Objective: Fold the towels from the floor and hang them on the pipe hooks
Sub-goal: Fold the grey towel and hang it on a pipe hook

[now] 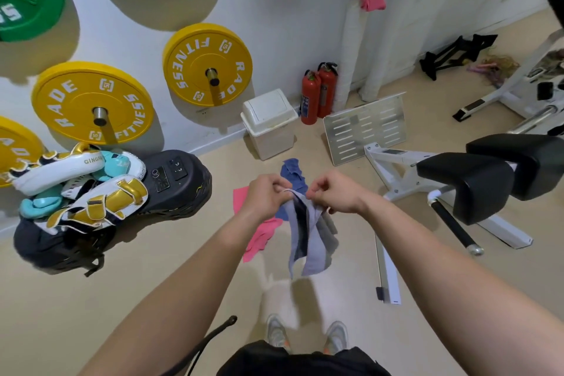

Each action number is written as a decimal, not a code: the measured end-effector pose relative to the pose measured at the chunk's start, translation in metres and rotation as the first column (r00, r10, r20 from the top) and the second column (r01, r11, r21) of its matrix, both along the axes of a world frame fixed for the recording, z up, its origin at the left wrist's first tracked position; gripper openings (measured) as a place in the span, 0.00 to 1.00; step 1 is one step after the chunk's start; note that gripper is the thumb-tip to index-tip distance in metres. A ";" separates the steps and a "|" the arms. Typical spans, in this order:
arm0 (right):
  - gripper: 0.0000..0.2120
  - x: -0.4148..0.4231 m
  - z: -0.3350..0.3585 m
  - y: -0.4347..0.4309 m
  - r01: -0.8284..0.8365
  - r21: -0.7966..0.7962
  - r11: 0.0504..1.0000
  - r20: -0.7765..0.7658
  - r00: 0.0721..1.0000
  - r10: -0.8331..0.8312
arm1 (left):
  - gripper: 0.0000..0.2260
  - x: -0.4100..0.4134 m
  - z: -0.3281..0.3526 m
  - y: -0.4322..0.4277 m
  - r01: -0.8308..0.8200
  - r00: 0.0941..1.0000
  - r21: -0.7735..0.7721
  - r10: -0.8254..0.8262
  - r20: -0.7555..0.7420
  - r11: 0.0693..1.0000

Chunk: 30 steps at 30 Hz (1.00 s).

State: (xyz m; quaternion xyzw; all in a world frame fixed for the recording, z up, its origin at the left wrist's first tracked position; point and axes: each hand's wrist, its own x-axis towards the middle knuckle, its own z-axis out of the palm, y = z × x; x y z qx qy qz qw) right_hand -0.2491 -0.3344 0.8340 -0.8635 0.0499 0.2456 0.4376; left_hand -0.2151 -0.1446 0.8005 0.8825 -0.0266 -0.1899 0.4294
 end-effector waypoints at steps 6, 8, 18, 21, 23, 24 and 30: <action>0.17 -0.002 -0.005 -0.004 -0.067 0.038 0.997 0.010 0.998 0.067 | 0.10 -0.014 0.004 -0.011 0.000 0.999 -0.153 -0.005 -0.033 0.988; 0.20 -0.004 -0.006 -0.005 -0.087 0.099 0.991 0.004 0.996 0.087 | 0.07 -0.018 0.007 -0.012 -0.047 0.999 -0.180 0.044 -0.021 0.983; 0.07 -0.002 -0.019 -0.011 0.030 0.096 0.995 0.139 0.989 -0.043 | 0.05 -0.024 0.017 -0.014 -0.162 0.987 -0.300 0.161 -0.029 0.940; 0.06 0.001 -0.020 -0.008 0.055 0.082 0.995 0.219 0.973 -0.071 | 0.06 -0.025 0.016 -0.016 -0.161 0.987 -0.327 0.156 -0.042 0.931; 0.05 0.001 -0.020 -0.008 0.060 0.059 0.996 0.266 0.961 -0.074 | 0.06 -0.026 0.017 -0.017 -0.160 0.987 -0.344 0.153 -0.048 0.925; 0.05 0.001 -0.020 -0.008 0.062 0.053 0.997 0.287 0.955 -0.075 | 0.05 -0.027 0.018 -0.018 -0.152 0.988 -0.349 0.146 -0.045 0.925; 0.04 0.000 -0.021 -0.006 0.076 0.137 0.988 0.293 0.949 -0.114 | 0.07 -0.029 0.016 -0.019 -0.150 0.989 -0.348 0.142 -0.050 0.926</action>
